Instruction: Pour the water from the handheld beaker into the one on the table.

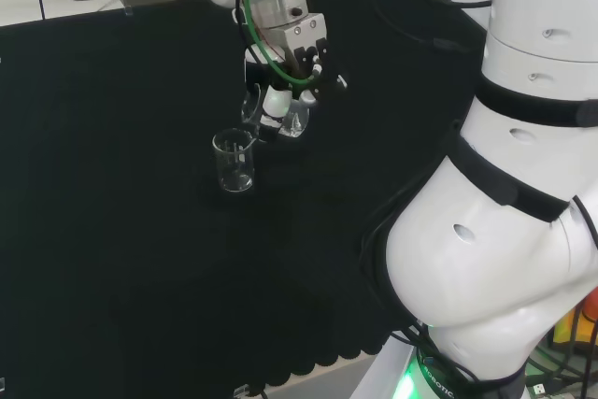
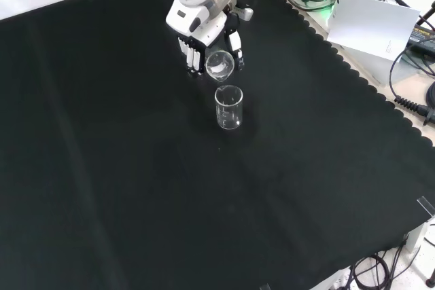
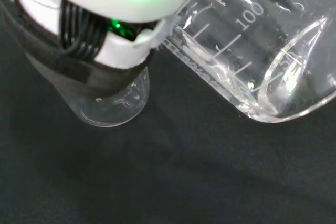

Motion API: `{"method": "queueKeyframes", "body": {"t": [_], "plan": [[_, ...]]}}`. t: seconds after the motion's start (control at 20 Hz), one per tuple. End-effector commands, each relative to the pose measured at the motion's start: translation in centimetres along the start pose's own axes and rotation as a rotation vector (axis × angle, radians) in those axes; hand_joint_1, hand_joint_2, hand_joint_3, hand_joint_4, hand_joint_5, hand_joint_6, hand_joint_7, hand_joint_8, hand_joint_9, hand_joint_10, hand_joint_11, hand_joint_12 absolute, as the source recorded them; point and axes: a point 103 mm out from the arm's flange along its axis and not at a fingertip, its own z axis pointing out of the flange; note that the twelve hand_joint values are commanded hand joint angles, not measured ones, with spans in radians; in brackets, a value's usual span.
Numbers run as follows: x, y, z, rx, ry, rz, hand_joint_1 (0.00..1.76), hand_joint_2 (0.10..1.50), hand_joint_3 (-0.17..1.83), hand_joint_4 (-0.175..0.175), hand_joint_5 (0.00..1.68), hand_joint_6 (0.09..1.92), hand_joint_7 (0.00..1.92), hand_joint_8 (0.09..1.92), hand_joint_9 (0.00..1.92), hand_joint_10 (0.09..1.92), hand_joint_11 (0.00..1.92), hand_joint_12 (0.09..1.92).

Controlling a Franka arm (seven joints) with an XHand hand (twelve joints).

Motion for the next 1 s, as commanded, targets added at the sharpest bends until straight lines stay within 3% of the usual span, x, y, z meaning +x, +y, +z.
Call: {"method": "queueKeyframes", "body": {"t": [0.05, 1.0], "plan": [[0.95, 0.06, -0.22, 0.039, -0.081, 0.005, 1.31, 0.6, 0.79, -0.175, 1.2, 0.82, 1.26, 0.8, 1.57, 0.7, 1.26, 0.87], [1.64, 0.17, -0.62, 0.12, -0.173, 0.045, 1.31, 0.6, 0.79, -0.175, 1.19, 0.84, 1.25, 0.81, 1.57, 0.71, 1.25, 0.88]]}}
